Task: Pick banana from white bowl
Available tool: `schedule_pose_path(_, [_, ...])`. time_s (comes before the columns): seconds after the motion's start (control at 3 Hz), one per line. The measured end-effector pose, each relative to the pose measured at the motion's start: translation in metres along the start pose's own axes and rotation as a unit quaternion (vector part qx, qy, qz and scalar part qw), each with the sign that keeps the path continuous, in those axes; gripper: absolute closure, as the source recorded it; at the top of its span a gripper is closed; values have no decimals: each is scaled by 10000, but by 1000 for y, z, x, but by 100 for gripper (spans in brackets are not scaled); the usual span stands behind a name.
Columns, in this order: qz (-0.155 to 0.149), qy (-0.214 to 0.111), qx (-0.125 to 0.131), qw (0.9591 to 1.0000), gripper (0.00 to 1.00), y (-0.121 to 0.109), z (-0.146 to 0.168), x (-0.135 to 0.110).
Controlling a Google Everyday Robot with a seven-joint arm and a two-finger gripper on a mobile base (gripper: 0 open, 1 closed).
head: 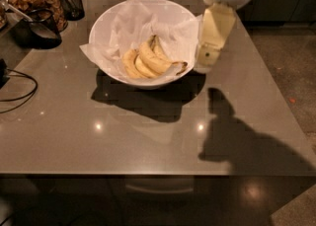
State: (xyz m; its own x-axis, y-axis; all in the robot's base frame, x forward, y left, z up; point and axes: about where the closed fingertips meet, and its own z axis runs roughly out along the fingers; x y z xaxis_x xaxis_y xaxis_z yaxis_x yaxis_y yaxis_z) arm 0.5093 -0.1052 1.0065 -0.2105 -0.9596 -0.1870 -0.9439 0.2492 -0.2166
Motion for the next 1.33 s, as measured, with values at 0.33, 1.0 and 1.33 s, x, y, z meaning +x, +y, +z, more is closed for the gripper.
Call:
schedule_pose_path(0.33, [167,-13,-54,9998,0,-19,10,-24])
schedule_pose_path(1.0, [521,190,-267,9981,0,-41,53,-45])
schedule_pose_path(1.33, [586,279,-356,9973,14,-44,68,-53])
